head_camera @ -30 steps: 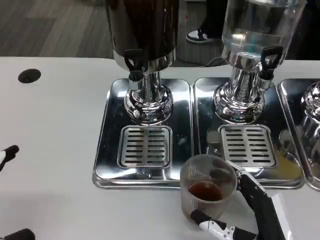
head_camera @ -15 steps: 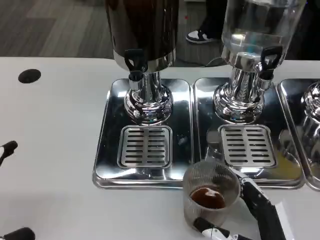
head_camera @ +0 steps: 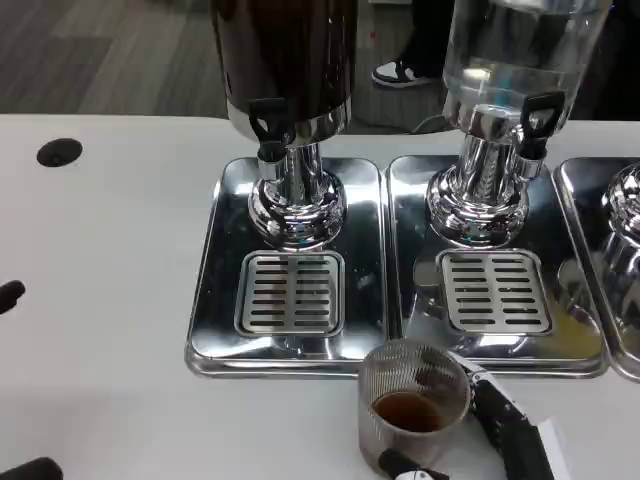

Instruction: Grasp the cup under the faucet to collect the drink, then remove the cup.

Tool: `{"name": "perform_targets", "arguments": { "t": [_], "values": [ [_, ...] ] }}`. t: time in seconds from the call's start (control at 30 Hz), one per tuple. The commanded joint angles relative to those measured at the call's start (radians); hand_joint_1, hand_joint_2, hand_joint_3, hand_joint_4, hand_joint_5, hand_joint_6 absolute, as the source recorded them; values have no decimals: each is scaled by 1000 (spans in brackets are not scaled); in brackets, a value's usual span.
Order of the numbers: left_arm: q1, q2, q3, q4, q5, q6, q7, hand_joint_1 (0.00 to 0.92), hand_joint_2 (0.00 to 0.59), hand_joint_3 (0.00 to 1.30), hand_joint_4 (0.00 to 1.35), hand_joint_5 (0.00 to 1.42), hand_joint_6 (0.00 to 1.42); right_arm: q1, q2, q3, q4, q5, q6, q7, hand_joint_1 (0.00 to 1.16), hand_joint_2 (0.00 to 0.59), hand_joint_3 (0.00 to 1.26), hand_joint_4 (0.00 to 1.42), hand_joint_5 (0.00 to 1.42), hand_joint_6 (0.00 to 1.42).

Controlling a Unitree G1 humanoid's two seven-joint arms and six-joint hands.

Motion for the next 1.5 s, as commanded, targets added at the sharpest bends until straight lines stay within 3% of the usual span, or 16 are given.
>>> {"name": "perform_targets", "arguments": {
  "t": [0.03, 0.77, 1.1, 1.5],
  "values": [
    [3, -8, 6, -17, -2, 7, -3, 0, 16, 0, 0, 0, 0, -19, 11, -4, 9, -6, -61, -23, 878, 221, 353, 423, 405, 297],
    [9, -10, 26, -16, -20, -5, -3, 0, 16, 0, 0, 0, 0, -56, 14, 3, 121, -96, -92, -125, 900, 215, 373, 438, 422, 321],
    [4, -8, 20, -1, -29, -8, -6, 0, 16, 0, 0, 0, 0, -53, 11, 15, 110, -123, -82, -147, 906, 203, 389, 318, 380, 338],
    [-6, -6, 15, -4, -29, -2, -10, 0, 22, 0, 0, 0, 0, -46, 6, 23, 97, -127, -77, -150, 912, 197, 301, 238, 294, 317]
  ]
}}
